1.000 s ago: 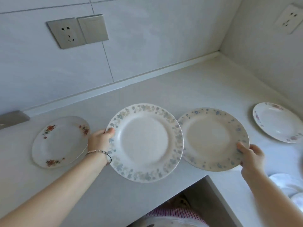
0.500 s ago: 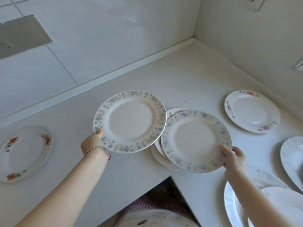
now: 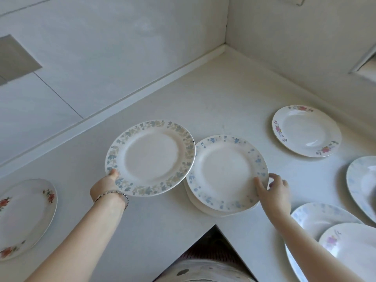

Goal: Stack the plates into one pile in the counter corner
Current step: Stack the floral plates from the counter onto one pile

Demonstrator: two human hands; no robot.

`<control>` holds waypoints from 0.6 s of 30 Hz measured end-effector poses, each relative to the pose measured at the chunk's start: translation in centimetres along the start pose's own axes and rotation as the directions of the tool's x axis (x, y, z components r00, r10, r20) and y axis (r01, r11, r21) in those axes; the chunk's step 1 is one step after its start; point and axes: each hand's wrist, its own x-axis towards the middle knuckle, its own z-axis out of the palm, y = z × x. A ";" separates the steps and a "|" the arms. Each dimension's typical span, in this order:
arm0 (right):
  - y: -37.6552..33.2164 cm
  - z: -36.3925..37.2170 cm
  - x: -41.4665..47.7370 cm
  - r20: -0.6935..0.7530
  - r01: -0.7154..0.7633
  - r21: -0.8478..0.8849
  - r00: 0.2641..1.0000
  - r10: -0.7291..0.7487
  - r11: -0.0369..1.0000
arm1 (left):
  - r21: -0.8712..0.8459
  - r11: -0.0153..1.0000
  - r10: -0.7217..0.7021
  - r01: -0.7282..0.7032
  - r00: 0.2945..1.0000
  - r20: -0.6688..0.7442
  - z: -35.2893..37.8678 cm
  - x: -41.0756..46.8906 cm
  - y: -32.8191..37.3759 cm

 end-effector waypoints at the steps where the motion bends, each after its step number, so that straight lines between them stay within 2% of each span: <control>1: 0.0 0.2 0.1 0.001 0.037 -0.010 0.999 -0.037 0.999 | -0.009 1.000 0.001 -0.001 1.000 0.010 0.0 0.2 0.2; 4: -1.0 0.8 0.4 0.069 0.110 -0.021 0.992 -0.108 0.994 | 0.014 1.000 -0.015 0.015 1.000 0.007 0.3 0.7 0.4; 6: -1.5 1.6 0.9 0.122 0.074 0.029 0.990 -0.077 0.997 | 0.098 0.995 0.004 -0.003 1.000 -0.013 0.6 1.0 0.6; 8: -1.5 2.3 1.4 0.111 0.013 0.098 0.993 -0.024 0.995 | 0.126 0.992 -0.012 0.014 1.000 -0.011 0.6 1.7 0.8; 11: -1.5 2.5 1.8 0.082 -0.037 0.156 0.996 0.024 0.987 | 0.063 0.998 -0.020 0.020 1.000 0.002 0.6 2.6 0.8; 14: -2.1 1.9 2.0 0.117 -0.026 0.147 0.993 0.008 0.989 | 0.115 0.992 0.046 -0.045 0.999 -0.007 0.8 2.4 0.4; 16: -2.4 1.5 1.6 0.056 0.024 0.040 0.998 -0.026 0.999 | 0.092 0.991 0.092 -0.093 0.996 0.012 1.4 1.7 0.2; 18: -3.5 0.8 0.2 -0.081 0.128 0.018 0.989 -0.126 0.992 | 0.046 0.993 0.108 -0.109 0.993 0.043 2.5 0.7 -0.2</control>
